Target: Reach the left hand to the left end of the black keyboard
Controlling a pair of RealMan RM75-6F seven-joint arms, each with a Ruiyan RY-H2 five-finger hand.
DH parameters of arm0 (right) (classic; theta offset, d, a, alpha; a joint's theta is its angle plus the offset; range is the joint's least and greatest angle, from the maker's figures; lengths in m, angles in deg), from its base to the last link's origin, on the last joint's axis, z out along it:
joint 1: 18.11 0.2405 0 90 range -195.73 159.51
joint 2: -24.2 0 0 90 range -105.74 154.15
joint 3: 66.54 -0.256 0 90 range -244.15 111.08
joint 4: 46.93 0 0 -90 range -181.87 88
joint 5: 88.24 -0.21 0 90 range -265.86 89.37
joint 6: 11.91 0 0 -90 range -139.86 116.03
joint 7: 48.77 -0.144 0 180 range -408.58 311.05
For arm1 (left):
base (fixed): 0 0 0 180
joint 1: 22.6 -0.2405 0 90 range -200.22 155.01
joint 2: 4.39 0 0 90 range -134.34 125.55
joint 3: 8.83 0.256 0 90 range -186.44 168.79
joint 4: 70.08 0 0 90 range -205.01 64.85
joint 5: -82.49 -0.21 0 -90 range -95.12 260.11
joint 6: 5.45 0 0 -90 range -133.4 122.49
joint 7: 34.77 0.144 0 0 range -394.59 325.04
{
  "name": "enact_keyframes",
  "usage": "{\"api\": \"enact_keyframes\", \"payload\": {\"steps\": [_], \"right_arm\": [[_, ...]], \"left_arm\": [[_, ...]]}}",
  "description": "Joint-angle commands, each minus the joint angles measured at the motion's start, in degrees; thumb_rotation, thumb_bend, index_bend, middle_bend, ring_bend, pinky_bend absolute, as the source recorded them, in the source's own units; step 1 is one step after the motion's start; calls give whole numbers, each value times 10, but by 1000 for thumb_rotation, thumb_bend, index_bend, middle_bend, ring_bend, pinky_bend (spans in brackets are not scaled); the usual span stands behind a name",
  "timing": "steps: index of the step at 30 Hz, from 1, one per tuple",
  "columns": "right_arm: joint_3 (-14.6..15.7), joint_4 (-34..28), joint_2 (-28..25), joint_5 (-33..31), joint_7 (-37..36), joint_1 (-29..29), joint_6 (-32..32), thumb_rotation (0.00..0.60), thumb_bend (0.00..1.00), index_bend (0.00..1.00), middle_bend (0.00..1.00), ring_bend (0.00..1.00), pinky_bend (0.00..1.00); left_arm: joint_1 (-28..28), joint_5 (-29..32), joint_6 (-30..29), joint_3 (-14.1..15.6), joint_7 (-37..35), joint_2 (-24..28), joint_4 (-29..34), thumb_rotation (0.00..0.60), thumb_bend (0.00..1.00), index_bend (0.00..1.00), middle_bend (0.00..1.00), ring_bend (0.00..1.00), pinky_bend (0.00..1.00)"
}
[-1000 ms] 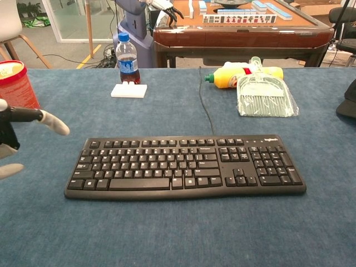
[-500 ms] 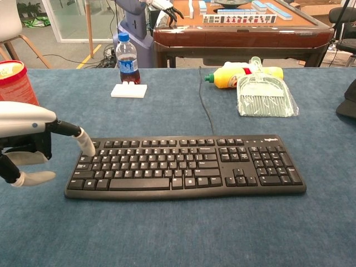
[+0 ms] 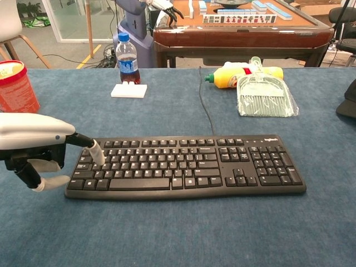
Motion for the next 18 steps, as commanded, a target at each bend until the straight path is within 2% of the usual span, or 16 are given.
{"api": "enact_keyframes", "payload": {"steps": [1,18], "right_arm": [[0,0,0,0,-1,0,1,600,209,473,454,398,572],[0,1,2,-2,4,2,-5,600,209,473,454,398,572]], "left_arm": [[11,18,-6,10,11,-9,-9,600,427,241,984,860,978],[17,39,-36,36,-8,-1,-16,600,428,241,988,863,978]]}}
